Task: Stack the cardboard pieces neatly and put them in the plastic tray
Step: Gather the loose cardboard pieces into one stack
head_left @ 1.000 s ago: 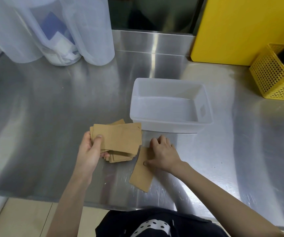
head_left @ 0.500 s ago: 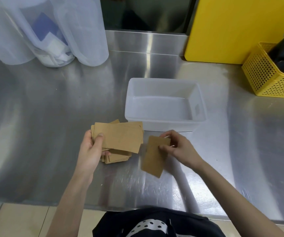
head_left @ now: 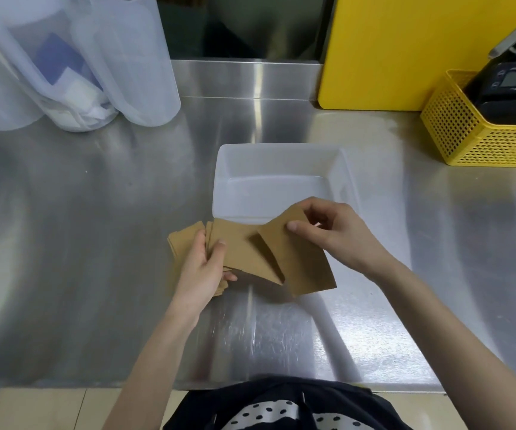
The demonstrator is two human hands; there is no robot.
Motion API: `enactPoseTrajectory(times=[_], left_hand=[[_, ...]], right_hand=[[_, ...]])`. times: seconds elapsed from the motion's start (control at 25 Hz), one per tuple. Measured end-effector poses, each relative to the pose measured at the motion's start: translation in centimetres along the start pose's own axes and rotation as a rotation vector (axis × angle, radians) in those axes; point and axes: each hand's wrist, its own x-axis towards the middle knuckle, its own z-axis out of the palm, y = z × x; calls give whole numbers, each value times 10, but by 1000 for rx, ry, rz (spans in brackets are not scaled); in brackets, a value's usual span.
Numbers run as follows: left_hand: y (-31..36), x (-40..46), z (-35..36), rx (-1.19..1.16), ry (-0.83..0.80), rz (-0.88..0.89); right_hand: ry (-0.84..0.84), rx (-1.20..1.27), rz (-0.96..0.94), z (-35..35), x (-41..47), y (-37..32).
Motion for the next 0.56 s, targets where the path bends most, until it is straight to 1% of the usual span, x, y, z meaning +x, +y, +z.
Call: enactPoseTrajectory(times=[0.2,0.28,0.36,0.56], left_hand=[[3,-1,12,-34,-65,49],[4,-2,14,-41,-83,36],[4,-2,15,-64,-86,11],[7,-6,19,-82,-112,-44]], right_hand=[[-64,-199,-73,18,12,-8],[-46,-266,-74,22,18,-5],[-26,-294,-63,24,22,-3],[-79,-337,-41,25,26,4]])
